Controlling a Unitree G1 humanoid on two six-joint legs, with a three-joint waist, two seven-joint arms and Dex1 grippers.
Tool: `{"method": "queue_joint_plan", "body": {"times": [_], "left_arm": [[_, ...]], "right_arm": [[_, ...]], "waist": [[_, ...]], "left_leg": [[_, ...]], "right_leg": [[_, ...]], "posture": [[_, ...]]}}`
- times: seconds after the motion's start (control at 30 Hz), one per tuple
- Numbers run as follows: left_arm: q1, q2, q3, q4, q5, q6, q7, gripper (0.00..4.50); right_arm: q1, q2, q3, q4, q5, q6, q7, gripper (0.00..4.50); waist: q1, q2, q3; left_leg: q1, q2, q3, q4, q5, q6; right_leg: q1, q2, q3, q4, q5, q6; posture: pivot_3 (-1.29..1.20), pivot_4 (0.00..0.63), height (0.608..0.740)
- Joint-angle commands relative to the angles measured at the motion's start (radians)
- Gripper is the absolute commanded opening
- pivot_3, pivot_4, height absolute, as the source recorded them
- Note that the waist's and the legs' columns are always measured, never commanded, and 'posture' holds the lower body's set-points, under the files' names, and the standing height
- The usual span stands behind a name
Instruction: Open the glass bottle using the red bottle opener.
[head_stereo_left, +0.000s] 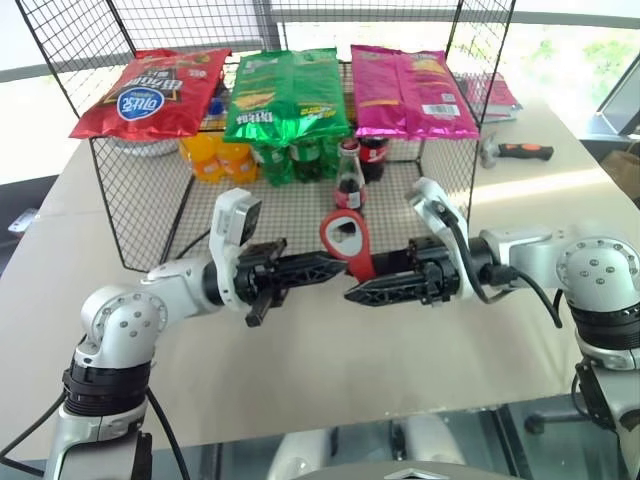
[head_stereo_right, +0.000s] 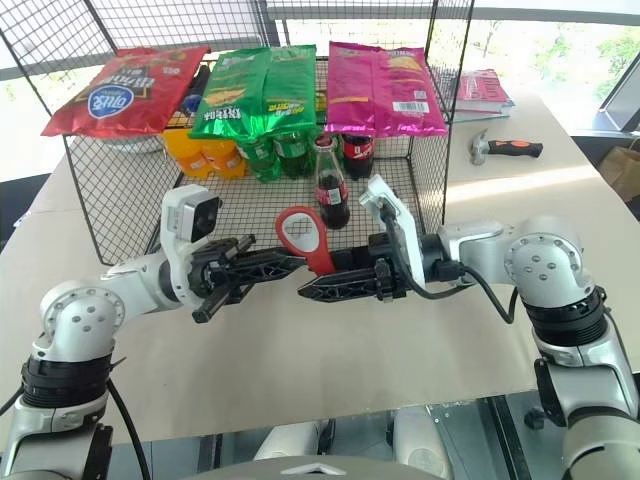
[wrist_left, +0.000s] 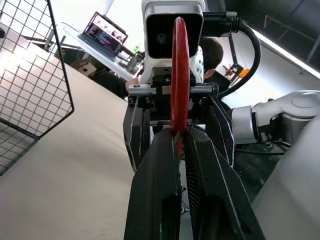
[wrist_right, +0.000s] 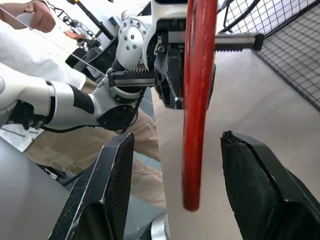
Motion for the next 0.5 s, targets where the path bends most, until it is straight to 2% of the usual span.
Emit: {"method": "queue_joint_plan", "body": {"times": [0.03,0.3,0.37,0.4,0.5], "left_arm": [[-0.017,-0.005,-0.001,-0.019,0.013,-0.024,-0.024,0.0],[-0.02,-0.021,-0.012,-0.037,0.031,-0.03,-0.025,0.0],[-0.013,-0.023,-0.015,-0.046,0.043,-0.038,-0.027,0.0],[-0.007,-0.023,-0.016,-0.054,0.048,-0.042,-0.027,0.0],[0.006,-0.027,-0.016,-0.067,0.053,-0.051,-0.029,0.0]], "right_arm": [[-0.005,0.01,-0.04,0.0,0.038,0.007,-0.002,2.76],[-0.019,0.035,-0.028,0.008,0.032,0.019,-0.006,2.76],[-0.018,0.044,-0.025,0.01,0.023,0.017,-0.011,2.24],[-0.015,0.046,-0.026,0.009,0.026,0.018,-0.013,2.19],[-0.012,0.047,-0.026,0.004,0.022,0.024,-0.012,0.82]], "waist": [[0.0,0.0,0.0],[0.0,0.0,0.0],[-0.001,0.0,0.0],[-0.001,0.0,0.0],[-0.001,0.0,0.0]], "left_leg": [[0.0,0.0,0.0,0.0,0.0,0.0],[0.0,0.0,0.0,0.0,0.0,0.0],[0.0,0.0,0.0,0.0,0.0,0.0],[0.0,0.0,0.0,0.0,0.0,0.0],[0.0,0.0,0.0,0.0,0.0,0.0]], "right_leg": [[0.0,0.0,0.0,0.0,0.0,0.0],[0.0,0.0,0.0,0.0,0.0,0.0],[0.0,0.0,0.0,0.0,0.0,0.0],[0.0,0.0,0.0,0.0,0.0,0.0],[0.0,0.0,0.0,0.0,0.0,0.0]], "posture": [[0.0,0.15,0.74],[0.0,0.15,0.74],[0.0,0.15,0.74],[0.0,0.15,0.74],[0.0,0.15,0.74]]}}
